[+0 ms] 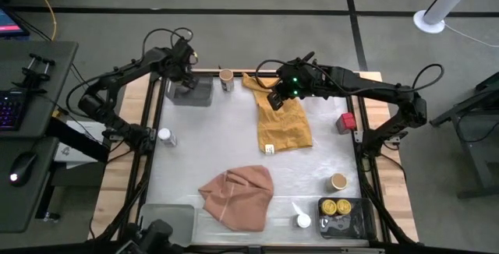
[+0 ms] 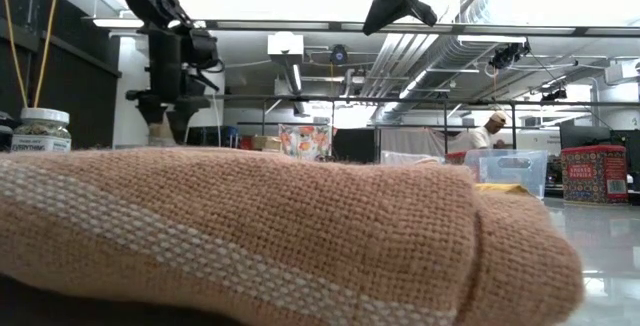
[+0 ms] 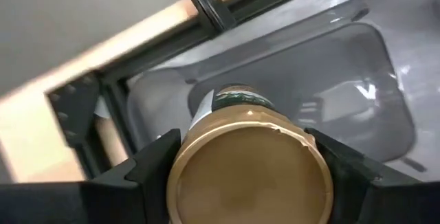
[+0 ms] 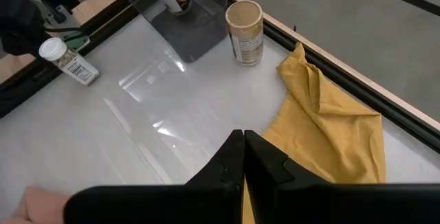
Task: Sort spices by type
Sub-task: Put the bottom left brown seasoning bottle into the top left black bin, then put the top brown seasoning bottle into the top left black bin
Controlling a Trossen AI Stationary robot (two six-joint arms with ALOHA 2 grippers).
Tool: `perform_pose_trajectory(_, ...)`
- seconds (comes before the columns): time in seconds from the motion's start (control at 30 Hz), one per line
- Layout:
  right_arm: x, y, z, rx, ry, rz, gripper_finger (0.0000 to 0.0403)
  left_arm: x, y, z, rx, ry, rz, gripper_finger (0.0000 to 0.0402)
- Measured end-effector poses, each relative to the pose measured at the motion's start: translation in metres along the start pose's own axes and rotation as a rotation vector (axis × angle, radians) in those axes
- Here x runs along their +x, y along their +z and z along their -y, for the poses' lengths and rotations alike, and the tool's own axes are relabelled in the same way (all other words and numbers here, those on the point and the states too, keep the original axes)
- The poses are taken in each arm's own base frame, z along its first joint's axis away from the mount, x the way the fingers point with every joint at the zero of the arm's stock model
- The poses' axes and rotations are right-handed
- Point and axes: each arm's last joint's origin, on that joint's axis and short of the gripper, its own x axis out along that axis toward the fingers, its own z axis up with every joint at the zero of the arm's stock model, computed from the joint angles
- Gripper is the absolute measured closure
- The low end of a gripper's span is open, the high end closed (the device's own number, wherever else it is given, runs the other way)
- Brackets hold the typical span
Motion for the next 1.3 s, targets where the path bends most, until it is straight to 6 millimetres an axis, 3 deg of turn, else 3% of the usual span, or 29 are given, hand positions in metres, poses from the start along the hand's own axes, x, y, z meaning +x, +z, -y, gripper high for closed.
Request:
perform_pose_trajectory(0.17, 0.002, 0.0, 0.0, -0.007, -0.002, -0.003, 0.0402, 0.004, 0.001, -0.016, -0.087, -0.009, -0.015, 0.0161)
perform_pose_trajectory(0.27, 0.005, 0.0, -0.001, -0.018, -0.004, -0.007, 0.0402, 0.005, 0.001, -0.021, -0.116, -0.01, -0.02, 0.013)
perform_pose_trajectory(0.4, 0.013, -0.002, -0.002, -0.023, -0.007, -0.028, 0.0402, 0.005, 0.001, -0.021, -0.123, -0.023, -0.018, 0.0095)
perform_pose_trajectory(0.67, 0.027, -0.006, -0.006, -0.055, 0.014, -0.079, 0.0402, 0.004, 0.002, -0.021, -0.136, -0.036, -0.014, 0.0086)
perform_pose_trajectory(0.8, 0.023, -0.005, -0.005, -0.063, 0.016, -0.072, 0.0402, -0.008, 0.012, -0.024, -0.141, -0.042, 0.032, 0.0085)
perform_pose_trajectory(0.97, 0.007, -0.003, -0.002, -0.059, 0.016, -0.04, 0.0402, -0.04, 0.036, -0.028, -0.171, -0.073, 0.166, 0.0084)
perform_pose_trajectory(1.07, -0.001, -0.002, 0.001, -0.048, 0.018, -0.033, 0.0402, -0.061, 0.049, -0.017, -0.142, -0.184, 0.265, 0.0085)
perform_pose_trajectory(1.3, -0.007, -0.002, 0.002, -0.046, 0.018, -0.03, 0.0402, -0.093, 0.06, 0.052, 0.141, -0.372, 0.473, 0.0087)
